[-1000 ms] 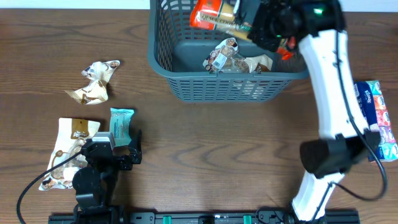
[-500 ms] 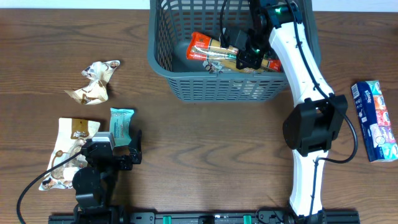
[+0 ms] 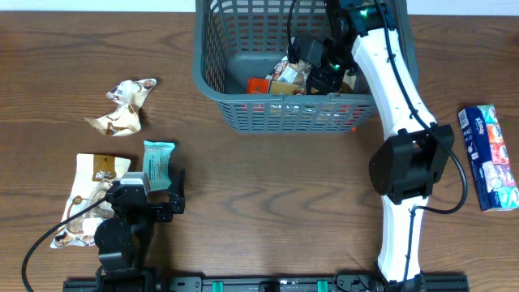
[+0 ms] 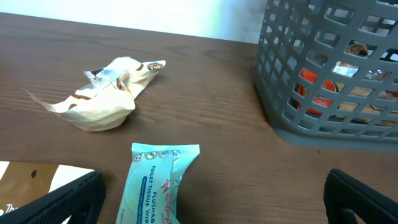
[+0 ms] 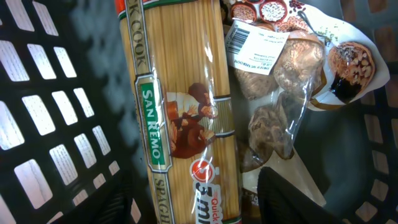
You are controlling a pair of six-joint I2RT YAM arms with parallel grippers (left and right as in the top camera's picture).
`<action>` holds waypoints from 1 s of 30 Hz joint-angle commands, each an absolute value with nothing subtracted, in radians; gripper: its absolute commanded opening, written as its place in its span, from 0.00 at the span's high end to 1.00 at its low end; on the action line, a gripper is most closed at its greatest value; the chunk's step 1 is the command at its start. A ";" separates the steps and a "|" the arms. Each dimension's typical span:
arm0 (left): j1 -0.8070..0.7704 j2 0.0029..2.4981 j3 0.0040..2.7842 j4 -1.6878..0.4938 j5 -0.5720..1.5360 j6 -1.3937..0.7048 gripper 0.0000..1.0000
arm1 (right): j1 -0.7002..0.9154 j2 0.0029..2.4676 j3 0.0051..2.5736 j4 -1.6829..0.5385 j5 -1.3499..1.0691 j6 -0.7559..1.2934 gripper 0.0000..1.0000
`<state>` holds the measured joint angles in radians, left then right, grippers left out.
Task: Pack container
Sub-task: 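Release the pasta box and pull the right arm back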
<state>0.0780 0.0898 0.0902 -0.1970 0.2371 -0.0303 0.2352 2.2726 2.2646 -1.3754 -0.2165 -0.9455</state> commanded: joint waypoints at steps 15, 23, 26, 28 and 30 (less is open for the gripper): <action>0.083 0.091 0.065 -0.199 0.255 -0.043 0.01 | 0.111 2.146 2.772 -1.171 -0.213 -0.371 0.36; 0.083 0.091 0.065 -0.199 0.254 -0.043 0.01 | -0.237 2.146 2.800 -1.405 -0.165 -0.224 0.31; 0.083 0.091 0.065 -0.199 0.254 -0.043 0.01 | -0.344 2.146 2.800 -1.477 -0.158 -0.224 0.31; 0.083 0.091 0.065 -0.199 0.254 -0.043 0.01 | -0.400 2.146 2.800 -1.532 -0.125 -0.212 0.31; 0.083 0.091 0.065 -0.199 0.254 -0.043 0.01 | -0.451 2.146 2.800 -1.591 -0.052 -0.181 0.30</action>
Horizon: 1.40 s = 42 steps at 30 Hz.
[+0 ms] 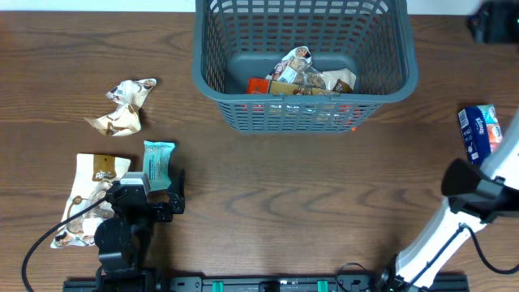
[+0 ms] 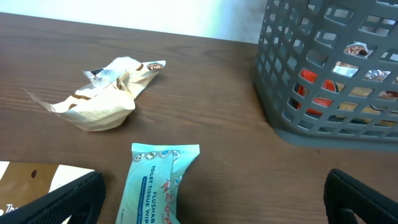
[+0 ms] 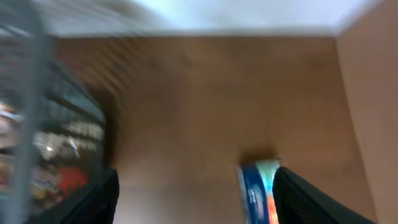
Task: Pack container
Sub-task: 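Release the pasta box and pull the right arm back, then move the right gripper to the blue Kleenex pack and grasp it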
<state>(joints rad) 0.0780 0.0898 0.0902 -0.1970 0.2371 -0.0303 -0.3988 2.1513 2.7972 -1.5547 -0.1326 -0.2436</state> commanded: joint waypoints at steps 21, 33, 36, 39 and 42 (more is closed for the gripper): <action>0.083 0.091 0.065 -0.170 0.253 -0.043 0.01 | -0.865 1.810 2.414 -1.694 -0.181 -0.166 0.25; 0.083 0.091 0.065 -0.170 0.253 -0.043 0.01 | -0.867 1.768 1.998 -1.492 -0.124 -0.278 0.23; 0.083 0.091 0.065 -0.170 0.253 -0.043 0.01 | -0.867 1.774 1.904 -1.361 -0.124 -0.360 0.24; 0.083 0.091 0.065 -0.170 0.253 -0.043 0.01 | -0.867 1.778 1.829 -1.224 -0.134 -0.467 0.24; 0.083 0.091 0.065 -0.170 0.253 -0.043 0.01 | -0.862 1.778 1.781 -1.111 -0.135 -0.547 0.24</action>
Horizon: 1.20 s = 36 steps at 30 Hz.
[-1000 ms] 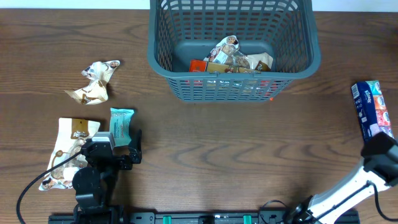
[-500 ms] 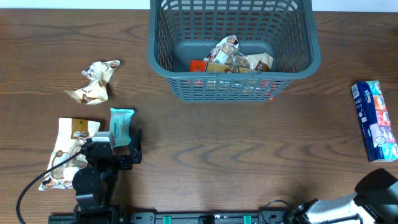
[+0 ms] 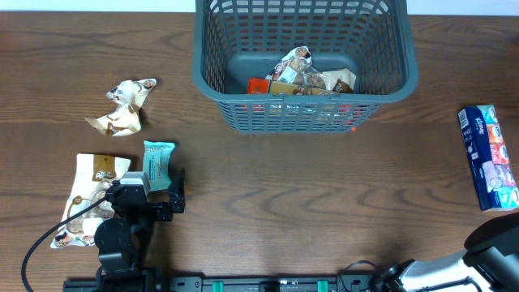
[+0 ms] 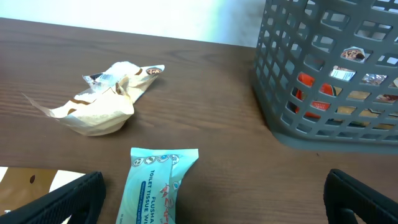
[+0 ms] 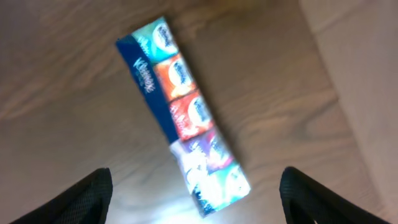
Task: Pack container
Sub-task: 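Move the right gripper to the blue Kleenex pack and grasp it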
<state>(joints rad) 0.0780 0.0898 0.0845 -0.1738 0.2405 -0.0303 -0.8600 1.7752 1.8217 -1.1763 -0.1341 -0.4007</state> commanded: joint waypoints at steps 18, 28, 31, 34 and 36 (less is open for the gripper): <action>0.083 0.091 0.065 -0.169 0.253 -0.043 0.01 | -0.821 1.873 1.650 -1.003 -0.160 -0.747 0.24; 0.083 0.091 0.065 -0.169 0.253 -0.043 0.01 | -0.801 2.008 1.648 -0.960 -0.145 -0.746 0.24; 0.083 0.091 0.065 -0.169 0.253 -0.043 0.01 | -0.790 2.049 1.648 -0.947 -0.130 -0.746 0.23; 0.083 0.091 0.065 -0.166 0.253 -0.043 0.01 | -0.781 2.077 1.648 -0.934 -0.126 -0.746 0.22; 0.083 0.091 0.065 -0.157 0.253 -0.043 0.01 | -0.775 2.094 1.648 -0.931 -0.126 -0.746 0.21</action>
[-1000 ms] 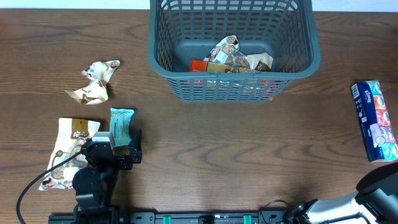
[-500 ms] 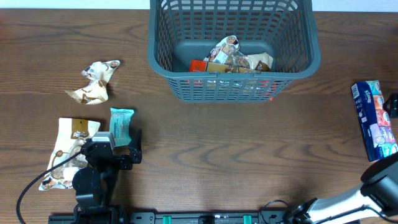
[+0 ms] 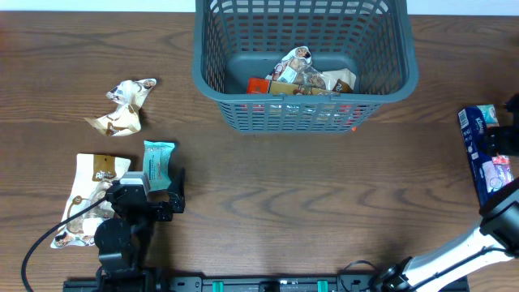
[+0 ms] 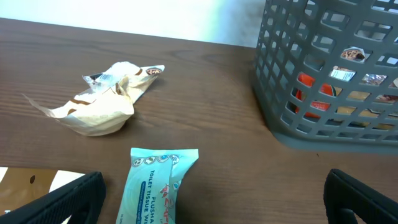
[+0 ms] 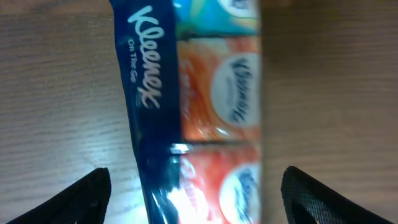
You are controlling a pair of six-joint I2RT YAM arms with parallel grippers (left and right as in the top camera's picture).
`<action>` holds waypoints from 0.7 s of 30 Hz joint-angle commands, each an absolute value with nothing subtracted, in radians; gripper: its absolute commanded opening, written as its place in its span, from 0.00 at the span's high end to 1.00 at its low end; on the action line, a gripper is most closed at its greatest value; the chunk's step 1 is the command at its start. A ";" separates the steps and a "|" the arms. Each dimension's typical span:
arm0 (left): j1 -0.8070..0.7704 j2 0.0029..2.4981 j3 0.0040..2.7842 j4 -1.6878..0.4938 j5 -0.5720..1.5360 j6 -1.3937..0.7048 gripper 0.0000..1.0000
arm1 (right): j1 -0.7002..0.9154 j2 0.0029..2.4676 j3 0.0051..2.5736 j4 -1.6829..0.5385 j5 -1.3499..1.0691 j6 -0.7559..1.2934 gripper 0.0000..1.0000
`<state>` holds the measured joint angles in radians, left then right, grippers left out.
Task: Pack container
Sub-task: 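Move the right gripper to the blue Kleenex pack and grasp it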
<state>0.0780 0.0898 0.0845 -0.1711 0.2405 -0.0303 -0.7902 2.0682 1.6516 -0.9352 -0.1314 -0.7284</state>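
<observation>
The grey basket (image 3: 304, 113) stands at the back centre with a spaghetti pack and snack bags (image 3: 302, 75) inside. A Kleenex multipack (image 5: 199, 93) lies flat at the table's right edge (image 3: 489, 177). My right gripper (image 5: 199, 199) is open, low over the pack's near half, one finger on each side. My left gripper (image 4: 211, 205) is open at the front left, with a teal wipes pack (image 4: 158, 183) lying between its fingers on the table.
A crumpled cream wrapper (image 3: 123, 105) lies at the left, beyond the wipes pack. A white snack bag (image 3: 85, 199) lies beside my left arm. The right arm's white link (image 3: 495, 219) reaches in from the bottom right corner.
My right gripper was higher, with the whole Kleenex pack in its view. Now it is close over the pack, which fills the view between the open fingers. The left arm has not moved.
My right gripper was open inside the basket over the spaghetti pack. Then it was out of the basket, off to the right. Then it was above the Kleenex pack, and now low over it. The left arm stayed still throughout.
</observation>
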 commanded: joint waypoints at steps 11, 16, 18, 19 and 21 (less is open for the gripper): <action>0.083 0.091 0.065 -0.137 0.253 -0.043 0.01 | -0.771 2.149 1.642 -0.916 -0.127 -0.746 0.10; 0.083 0.091 0.065 -0.137 0.253 -0.043 0.01 | -0.772 2.163 1.637 -0.908 -0.127 -0.746 0.09; 0.083 0.091 0.065 -0.137 0.253 -0.043 0.01 | -0.772 2.176 1.634 -0.909 -0.127 -0.745 0.09; 0.083 0.091 0.065 -0.136 0.253 -0.043 0.01 | -0.771 2.181 1.631 -0.910 -0.127 -0.745 0.09; 0.083 0.091 0.065 -0.136 0.253 -0.043 0.02 | -0.771 2.192 1.629 -0.909 -0.128 -0.733 0.10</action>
<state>0.0780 0.0898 0.0765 -0.1452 0.2405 -0.0303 -0.7803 2.1559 1.6417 -0.9104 -0.1257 -0.7403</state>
